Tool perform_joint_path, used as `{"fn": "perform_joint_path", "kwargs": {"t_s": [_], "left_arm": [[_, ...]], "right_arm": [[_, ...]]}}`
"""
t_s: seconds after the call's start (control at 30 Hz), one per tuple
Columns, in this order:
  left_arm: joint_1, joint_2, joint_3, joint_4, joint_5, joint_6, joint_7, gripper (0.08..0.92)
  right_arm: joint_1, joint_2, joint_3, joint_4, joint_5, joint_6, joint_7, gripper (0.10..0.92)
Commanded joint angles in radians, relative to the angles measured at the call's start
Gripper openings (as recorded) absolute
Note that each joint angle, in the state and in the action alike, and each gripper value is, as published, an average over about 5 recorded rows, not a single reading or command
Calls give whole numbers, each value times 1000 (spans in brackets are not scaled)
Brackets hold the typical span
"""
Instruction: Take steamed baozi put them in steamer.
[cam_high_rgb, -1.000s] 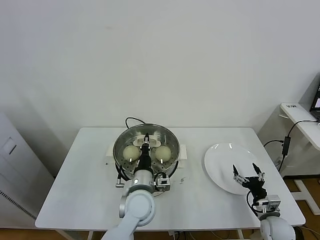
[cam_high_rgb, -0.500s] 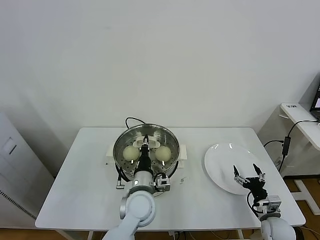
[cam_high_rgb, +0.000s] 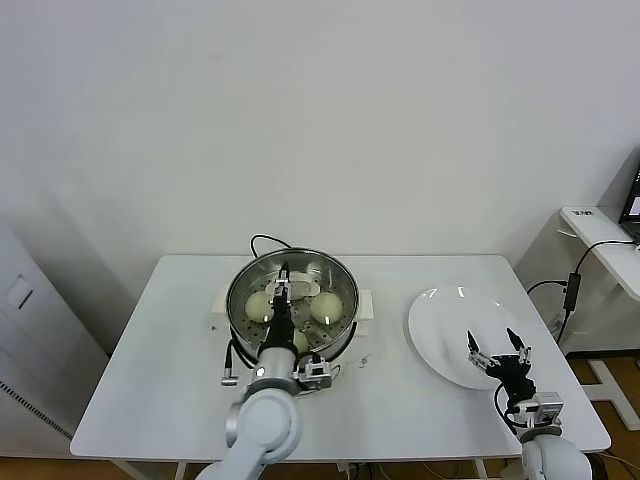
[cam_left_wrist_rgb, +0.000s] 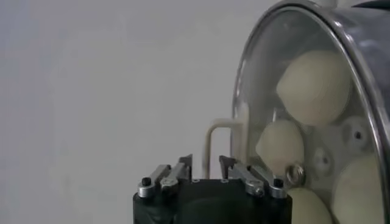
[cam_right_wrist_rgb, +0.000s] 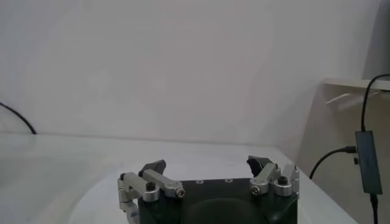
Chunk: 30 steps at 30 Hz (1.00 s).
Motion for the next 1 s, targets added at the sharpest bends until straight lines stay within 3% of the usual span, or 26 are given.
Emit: {"fn": "perform_joint_path", "kwargs": {"t_s": [0.03, 0.1, 0.2, 0.3, 0.4, 0.5, 0.67, 1.0], "left_arm": [[41, 90, -128, -313, -555, -109, 212, 614], [16, 120, -198, -354, -843, -132, 277, 666], [-13, 152, -319, -376, -1281, -172, 267, 751], [-22, 162, -434, -377, -1643, -163, 153, 805], [-9, 165, -510, -373, -1872, -128, -16, 820], [30, 155, -568, -356, -1918, -120, -157, 823], [105, 147, -696, -281, -1961, -108, -269, 823], [287, 163, -785, -110, -1929, -146, -281, 823]], "right_arm": [[5, 0, -2, 6, 3, -4, -2, 823], [7, -1, -4, 7, 3, -6, -2, 823], [7, -4, -4, 11, 7, -8, -8, 823], [5, -6, -3, 13, 17, -15, -31, 823], [9, -7, -4, 15, 30, -30, -42, 823], [13, -10, -11, 34, 40, -43, -19, 823], [10, -26, -26, 79, 69, -56, 20, 823], [16, -22, -29, 110, 91, -89, 27, 823]]}}
